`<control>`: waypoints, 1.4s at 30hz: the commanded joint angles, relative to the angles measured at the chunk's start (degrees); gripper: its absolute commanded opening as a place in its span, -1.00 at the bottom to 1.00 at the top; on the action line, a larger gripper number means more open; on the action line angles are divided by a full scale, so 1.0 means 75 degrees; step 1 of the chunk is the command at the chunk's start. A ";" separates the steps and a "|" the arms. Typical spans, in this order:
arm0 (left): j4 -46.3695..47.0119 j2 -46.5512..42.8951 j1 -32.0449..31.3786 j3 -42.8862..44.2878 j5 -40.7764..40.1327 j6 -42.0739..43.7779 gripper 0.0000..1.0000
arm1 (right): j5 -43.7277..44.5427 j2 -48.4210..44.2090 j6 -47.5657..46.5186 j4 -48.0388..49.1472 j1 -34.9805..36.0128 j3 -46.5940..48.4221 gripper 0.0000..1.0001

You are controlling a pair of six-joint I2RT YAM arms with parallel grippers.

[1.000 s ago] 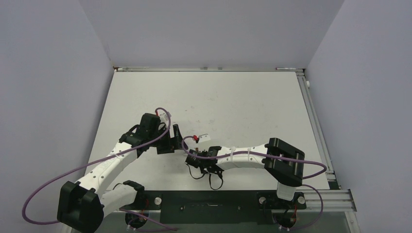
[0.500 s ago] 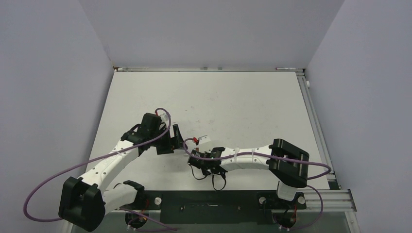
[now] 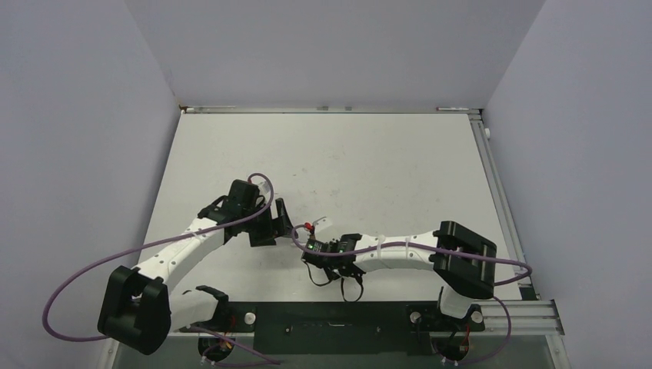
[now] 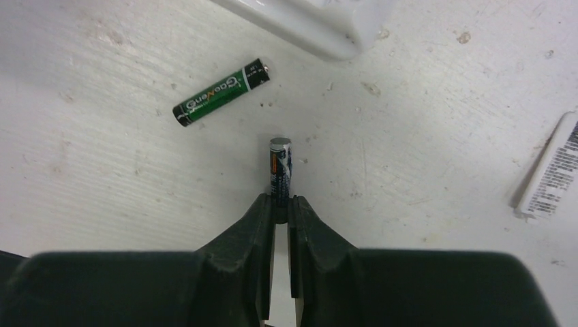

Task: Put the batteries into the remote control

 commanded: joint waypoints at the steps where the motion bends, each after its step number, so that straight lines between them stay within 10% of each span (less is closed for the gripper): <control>1: 0.0489 0.0169 0.0038 -0.0006 0.0017 -0.0105 0.57 | -0.0067 -0.0650 -0.0662 -0.0208 -0.0087 -0.0100 -0.83; 42: -0.0860 0.4421 -0.0915 0.3134 -0.2212 -0.0272 0.24 | 0.0372 -0.2480 -0.3527 -0.0800 -0.0293 0.0411 -0.83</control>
